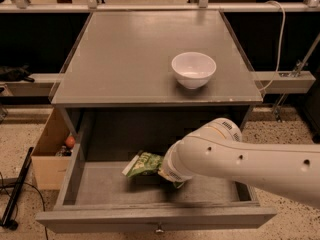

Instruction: Pick green jalapeno chip bag from top drawer and place on counter

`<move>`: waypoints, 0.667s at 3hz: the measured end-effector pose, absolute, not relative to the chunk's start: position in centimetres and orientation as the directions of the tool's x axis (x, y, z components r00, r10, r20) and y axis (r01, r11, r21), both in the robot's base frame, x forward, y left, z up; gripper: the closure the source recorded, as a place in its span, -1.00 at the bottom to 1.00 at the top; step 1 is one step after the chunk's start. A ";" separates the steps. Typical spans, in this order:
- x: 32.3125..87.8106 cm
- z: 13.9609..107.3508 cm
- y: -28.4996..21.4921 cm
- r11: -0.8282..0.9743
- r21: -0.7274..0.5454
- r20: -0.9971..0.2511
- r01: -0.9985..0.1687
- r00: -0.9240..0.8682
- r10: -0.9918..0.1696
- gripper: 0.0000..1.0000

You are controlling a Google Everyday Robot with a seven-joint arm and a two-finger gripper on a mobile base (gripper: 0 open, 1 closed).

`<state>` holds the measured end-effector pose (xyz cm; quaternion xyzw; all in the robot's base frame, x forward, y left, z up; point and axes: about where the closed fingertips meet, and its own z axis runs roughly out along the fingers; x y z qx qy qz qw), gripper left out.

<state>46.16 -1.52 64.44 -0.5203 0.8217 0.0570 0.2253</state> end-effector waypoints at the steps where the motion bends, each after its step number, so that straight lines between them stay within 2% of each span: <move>1: 45.1 66.4 -2.4 0.428 -0.157 -0.409 -0.890 -0.336 -0.848 1.00; 2: 44.3 70.9 -4.2 0.424 -0.202 -0.415 -0.883 -0.315 -0.854 1.00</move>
Offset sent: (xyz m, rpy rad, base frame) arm -0.0283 -0.0520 0.1300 -0.0531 -0.1229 0.0296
